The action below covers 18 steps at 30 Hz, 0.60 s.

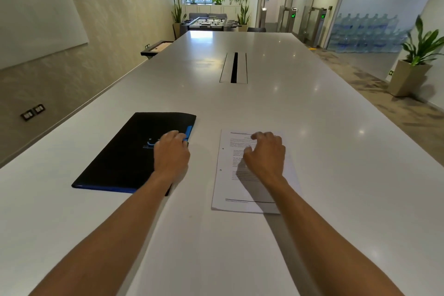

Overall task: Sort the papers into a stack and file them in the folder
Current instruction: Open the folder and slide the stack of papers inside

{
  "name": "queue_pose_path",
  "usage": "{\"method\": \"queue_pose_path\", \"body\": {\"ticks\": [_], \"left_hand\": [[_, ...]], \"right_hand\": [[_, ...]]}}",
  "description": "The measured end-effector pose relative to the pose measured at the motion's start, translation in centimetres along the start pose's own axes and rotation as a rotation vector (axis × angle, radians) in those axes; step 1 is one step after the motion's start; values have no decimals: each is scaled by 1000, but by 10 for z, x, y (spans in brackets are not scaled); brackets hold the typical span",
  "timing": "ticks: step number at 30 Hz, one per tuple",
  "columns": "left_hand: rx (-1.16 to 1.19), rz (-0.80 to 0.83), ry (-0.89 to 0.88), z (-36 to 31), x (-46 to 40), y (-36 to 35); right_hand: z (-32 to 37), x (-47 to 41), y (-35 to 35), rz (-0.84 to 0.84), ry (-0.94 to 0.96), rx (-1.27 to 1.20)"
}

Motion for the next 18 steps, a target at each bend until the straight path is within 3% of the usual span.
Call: {"method": "queue_pose_path", "body": {"ticks": [3,9,15,18], "left_hand": [[-179,103,25,33,-5,-7],[-190,428,152,72,-1,-31],[-191,388,129,71,11,-35],[-213,367,122,64,20,-35]], "right_hand": [[30,-3,-17,47,70,-39],[90,3,-62,220,260,-164],[132,3,-106,312,324,-162],[139,-3,-121,274,298,-103]]}}
Point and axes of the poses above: each hand's wrist, its own x-axis away from the middle knuckle, its own y-axis out of the back of the hand, z = x × y, the point moved 7 cm from there along -x, towards the middle knuckle, and after that the axes turned 10 degrees about y, right-handed, at the moved point
